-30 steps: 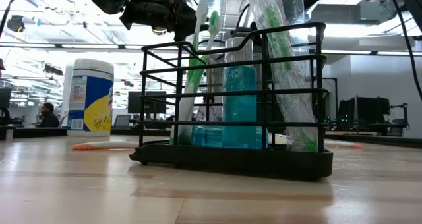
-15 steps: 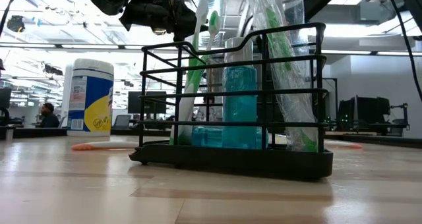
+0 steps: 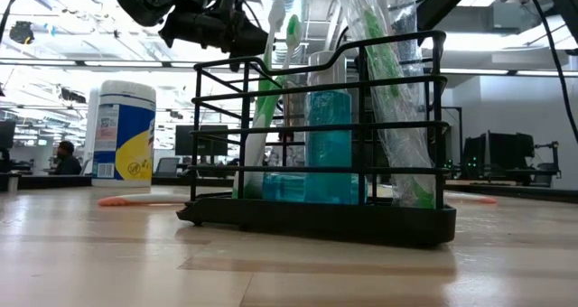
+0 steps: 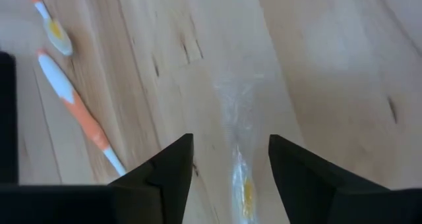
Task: Pick & Place toothbrushing station
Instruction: Put the orange toothbrush into the black wire organizer
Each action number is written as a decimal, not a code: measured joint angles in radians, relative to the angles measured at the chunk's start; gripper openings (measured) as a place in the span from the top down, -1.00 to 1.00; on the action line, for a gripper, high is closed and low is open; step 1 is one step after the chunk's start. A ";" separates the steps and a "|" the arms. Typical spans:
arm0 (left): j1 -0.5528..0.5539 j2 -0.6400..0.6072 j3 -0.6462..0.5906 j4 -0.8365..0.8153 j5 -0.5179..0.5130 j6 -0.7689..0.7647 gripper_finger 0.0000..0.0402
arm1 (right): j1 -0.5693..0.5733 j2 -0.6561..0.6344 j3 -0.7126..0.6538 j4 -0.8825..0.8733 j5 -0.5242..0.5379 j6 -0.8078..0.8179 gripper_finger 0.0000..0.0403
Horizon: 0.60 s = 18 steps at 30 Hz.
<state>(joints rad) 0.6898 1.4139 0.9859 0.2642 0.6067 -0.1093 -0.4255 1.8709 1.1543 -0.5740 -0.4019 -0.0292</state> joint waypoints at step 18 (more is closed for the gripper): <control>0.006 0.000 0.000 -0.002 0.000 0.039 0.49 | 0.027 -0.001 -0.077 0.051 -0.015 0.082 0.12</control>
<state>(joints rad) 0.6956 1.4139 0.9859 0.2619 0.6069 -0.0708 -0.3985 1.8702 1.0771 -0.5228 -0.4168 0.0532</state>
